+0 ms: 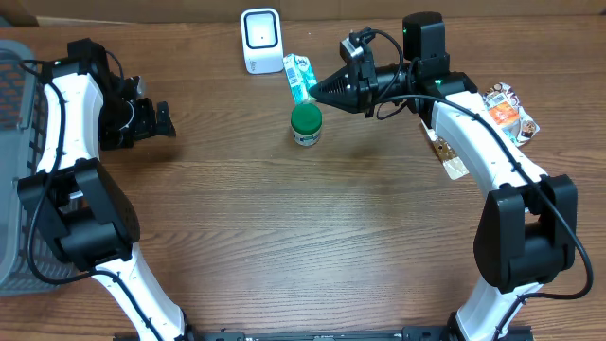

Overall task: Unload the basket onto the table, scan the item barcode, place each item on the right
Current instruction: 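Lift the teal packet and carry it toward the white scanner, then hold the teal packet in front of the white scanner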

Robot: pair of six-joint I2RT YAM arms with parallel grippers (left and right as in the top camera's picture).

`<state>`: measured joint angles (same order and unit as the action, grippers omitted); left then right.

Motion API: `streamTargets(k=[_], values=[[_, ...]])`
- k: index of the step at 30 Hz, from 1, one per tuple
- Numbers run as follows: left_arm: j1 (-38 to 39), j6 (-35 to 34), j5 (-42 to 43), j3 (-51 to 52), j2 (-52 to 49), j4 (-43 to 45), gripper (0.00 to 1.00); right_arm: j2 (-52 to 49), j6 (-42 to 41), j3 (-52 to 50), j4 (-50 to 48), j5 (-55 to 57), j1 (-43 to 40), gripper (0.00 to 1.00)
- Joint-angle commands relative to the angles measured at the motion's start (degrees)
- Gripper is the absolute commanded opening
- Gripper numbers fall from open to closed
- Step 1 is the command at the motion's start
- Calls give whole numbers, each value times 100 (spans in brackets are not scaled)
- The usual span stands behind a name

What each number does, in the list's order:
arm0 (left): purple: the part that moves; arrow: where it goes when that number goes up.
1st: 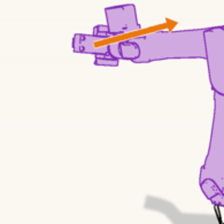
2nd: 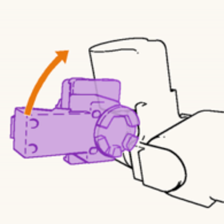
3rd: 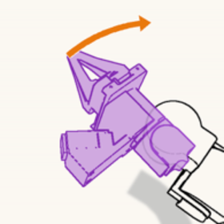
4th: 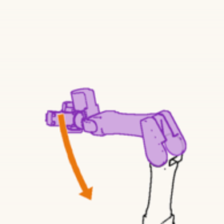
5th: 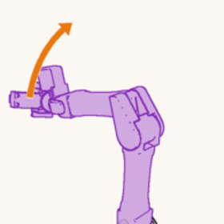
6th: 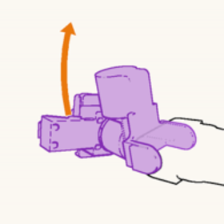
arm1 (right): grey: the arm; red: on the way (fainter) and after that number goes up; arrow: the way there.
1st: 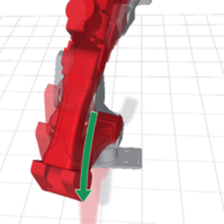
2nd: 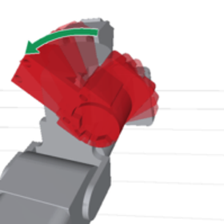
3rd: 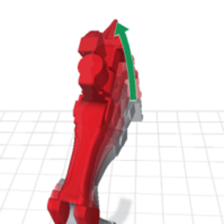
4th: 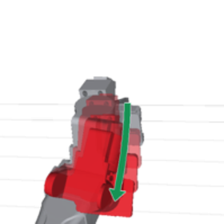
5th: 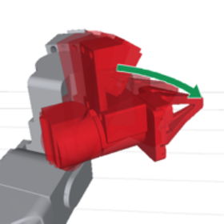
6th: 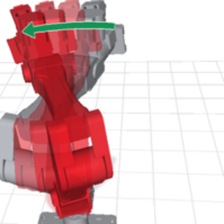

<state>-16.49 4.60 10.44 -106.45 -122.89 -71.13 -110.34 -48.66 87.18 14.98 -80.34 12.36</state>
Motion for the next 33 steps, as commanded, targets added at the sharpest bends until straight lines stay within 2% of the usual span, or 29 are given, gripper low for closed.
streamTargets(k=[1,7,11,15,19,23,28,33], values=[[7,11,2,-52,76,2,99,166,120,109,2,750,20,4],[7,11,2,-52,76,2,100,166,629,109,356,2236,227,4],[7,11,2,-52,76,2,100,164,925,323,496,2730,358,4],[7,11,2,-52,76,2,100,164,1526,1106,1423,3593,446,4],[7,11,2,-52,76,2,100,140,2291,2420,2461,4975,667,4],[7,11,2,-52,76,2,99,-24,2955,3611,2918,6415,1012,4],[7,11,2,-52,76,2,100,-358,4500,4319,2424,8485,1690,4],[7,11,2,-52,76,2,100,-1095,6448,4317,920,10209,2267,4]])
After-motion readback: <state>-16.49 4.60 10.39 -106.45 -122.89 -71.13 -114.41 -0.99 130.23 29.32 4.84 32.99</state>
